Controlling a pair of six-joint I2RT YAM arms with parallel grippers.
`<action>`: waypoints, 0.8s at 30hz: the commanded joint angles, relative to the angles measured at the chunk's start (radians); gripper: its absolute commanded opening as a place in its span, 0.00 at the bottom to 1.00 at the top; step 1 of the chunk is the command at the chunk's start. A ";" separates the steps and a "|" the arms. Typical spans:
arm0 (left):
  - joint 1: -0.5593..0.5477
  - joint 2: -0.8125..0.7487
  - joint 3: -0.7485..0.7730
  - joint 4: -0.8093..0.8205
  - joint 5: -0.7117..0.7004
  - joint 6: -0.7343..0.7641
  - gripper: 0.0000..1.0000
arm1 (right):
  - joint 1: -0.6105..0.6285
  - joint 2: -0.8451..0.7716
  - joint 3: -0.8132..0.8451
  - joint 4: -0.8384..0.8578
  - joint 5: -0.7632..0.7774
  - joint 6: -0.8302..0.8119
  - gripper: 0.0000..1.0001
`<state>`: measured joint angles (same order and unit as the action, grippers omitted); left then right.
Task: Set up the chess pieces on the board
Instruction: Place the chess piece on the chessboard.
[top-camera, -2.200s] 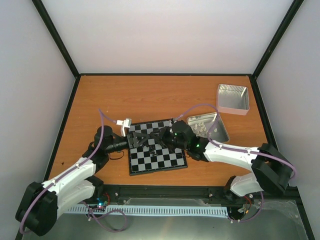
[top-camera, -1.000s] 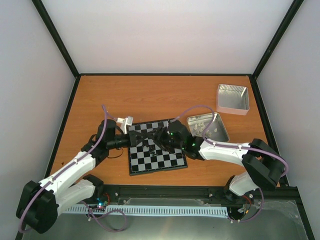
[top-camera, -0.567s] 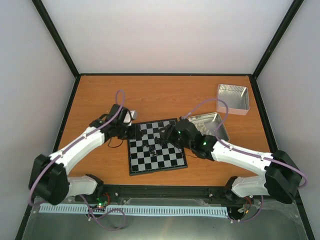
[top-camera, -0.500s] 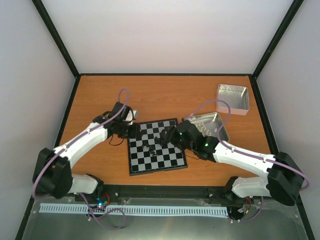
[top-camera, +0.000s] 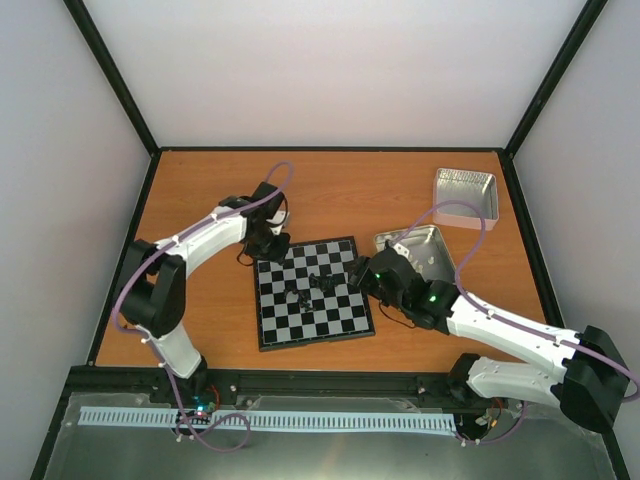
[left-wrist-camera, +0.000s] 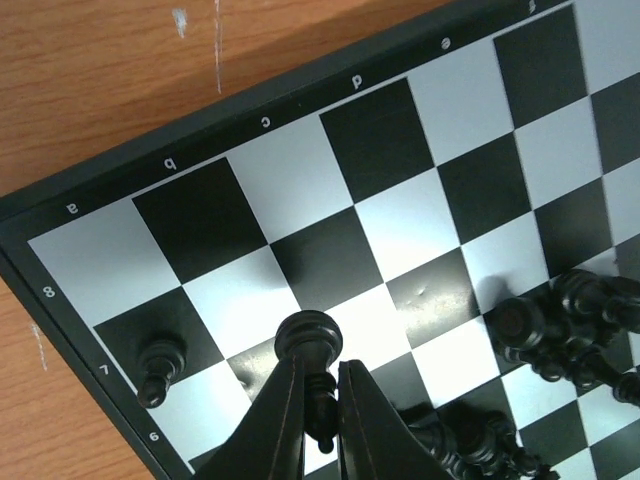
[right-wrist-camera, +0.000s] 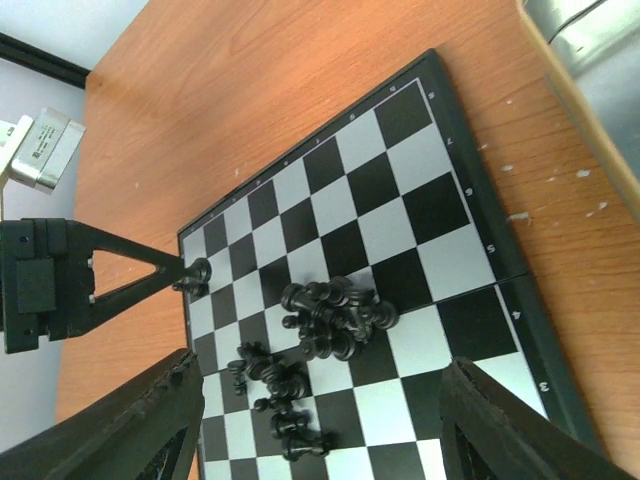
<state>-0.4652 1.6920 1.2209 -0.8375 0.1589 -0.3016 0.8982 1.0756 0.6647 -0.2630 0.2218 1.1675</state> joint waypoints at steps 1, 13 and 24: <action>-0.007 0.044 0.094 -0.102 -0.026 0.070 0.05 | -0.011 0.000 0.004 -0.039 0.076 -0.064 0.65; -0.006 0.190 0.221 -0.141 -0.060 0.062 0.06 | -0.017 0.022 -0.012 -0.043 0.090 -0.091 0.65; -0.006 0.279 0.333 -0.170 -0.105 0.040 0.08 | -0.022 0.054 -0.017 -0.015 0.057 -0.083 0.64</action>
<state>-0.4652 1.9472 1.5188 -0.9680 0.0925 -0.2485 0.8856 1.1221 0.6643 -0.2958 0.2687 1.0870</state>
